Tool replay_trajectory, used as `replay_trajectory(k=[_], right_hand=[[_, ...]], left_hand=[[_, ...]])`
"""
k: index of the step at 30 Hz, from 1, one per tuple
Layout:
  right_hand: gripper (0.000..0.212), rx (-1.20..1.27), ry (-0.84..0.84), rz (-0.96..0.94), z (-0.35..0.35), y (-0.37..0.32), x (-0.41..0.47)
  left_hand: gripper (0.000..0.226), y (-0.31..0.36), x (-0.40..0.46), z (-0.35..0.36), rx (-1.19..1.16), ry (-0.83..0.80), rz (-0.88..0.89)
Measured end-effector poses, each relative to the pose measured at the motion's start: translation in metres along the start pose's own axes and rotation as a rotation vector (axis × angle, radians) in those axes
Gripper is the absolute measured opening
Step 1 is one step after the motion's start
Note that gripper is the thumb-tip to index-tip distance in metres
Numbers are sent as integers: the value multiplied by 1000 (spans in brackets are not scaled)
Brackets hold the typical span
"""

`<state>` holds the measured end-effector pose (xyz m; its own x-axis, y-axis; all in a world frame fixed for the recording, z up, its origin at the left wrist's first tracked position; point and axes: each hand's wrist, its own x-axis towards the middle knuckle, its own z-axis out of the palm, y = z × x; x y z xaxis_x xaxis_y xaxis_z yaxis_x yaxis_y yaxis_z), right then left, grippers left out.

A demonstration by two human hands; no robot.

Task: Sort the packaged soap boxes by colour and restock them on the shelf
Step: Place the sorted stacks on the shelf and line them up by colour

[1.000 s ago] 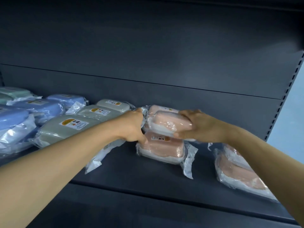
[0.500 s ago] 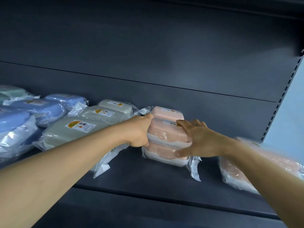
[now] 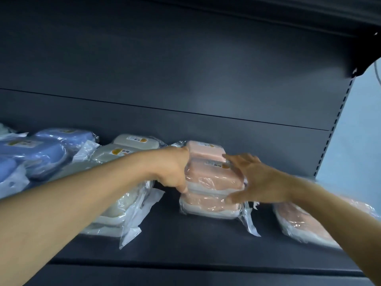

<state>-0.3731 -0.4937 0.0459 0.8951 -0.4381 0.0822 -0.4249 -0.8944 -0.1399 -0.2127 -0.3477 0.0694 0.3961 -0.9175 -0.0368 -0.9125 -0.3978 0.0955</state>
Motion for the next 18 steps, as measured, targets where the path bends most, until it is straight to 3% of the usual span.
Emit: replay_trajectory(k=[4, 7, 15, 18], right_hand=[[71, 32, 120, 8, -34, 7, 23], [63, -59, 106, -5, -44, 16, 59], [96, -110, -178, -14, -26, 19, 142], [92, -119, -218, -7, -17, 20, 161]], left_hand=[[77, -17, 11, -26, -25, 83, -33], [83, -28, 22, -37, -45, 75, -61], [75, -37, 57, -44, -19, 68, -87], [74, -39, 67, -41, 4, 63, -99]])
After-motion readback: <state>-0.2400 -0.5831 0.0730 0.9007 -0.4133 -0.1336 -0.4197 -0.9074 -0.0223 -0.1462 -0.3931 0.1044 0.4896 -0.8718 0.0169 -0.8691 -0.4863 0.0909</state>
